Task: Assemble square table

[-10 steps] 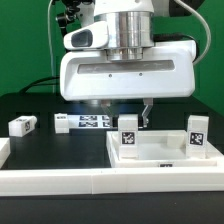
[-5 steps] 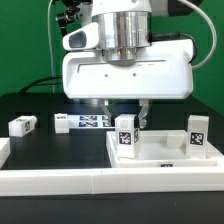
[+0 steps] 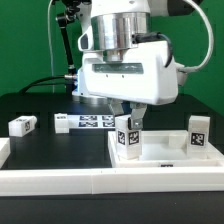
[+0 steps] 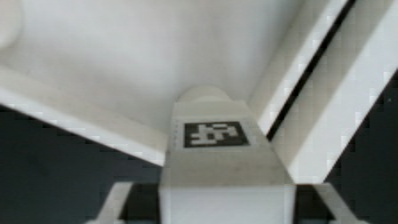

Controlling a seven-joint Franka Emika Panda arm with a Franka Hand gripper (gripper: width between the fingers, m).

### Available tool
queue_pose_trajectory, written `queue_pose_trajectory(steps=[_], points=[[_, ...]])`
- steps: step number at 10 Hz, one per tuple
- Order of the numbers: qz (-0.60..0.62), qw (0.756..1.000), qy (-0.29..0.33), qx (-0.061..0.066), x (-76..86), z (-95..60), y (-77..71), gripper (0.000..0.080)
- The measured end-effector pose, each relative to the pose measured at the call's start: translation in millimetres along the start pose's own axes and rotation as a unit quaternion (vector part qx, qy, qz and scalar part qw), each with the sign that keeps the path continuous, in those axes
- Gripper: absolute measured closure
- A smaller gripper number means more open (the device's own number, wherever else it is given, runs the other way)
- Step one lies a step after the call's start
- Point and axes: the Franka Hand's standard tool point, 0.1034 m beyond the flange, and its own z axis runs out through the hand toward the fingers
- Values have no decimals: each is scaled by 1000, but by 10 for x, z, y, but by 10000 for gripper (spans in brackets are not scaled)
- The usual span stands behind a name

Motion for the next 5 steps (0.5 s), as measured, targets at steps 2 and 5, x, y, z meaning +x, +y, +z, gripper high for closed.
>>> queue_pose_trajectory(steps=[2,5], points=[[80,997,-1,-1,-5,4,-3,508],[160,987,-2,0,-3,5,-3,508]])
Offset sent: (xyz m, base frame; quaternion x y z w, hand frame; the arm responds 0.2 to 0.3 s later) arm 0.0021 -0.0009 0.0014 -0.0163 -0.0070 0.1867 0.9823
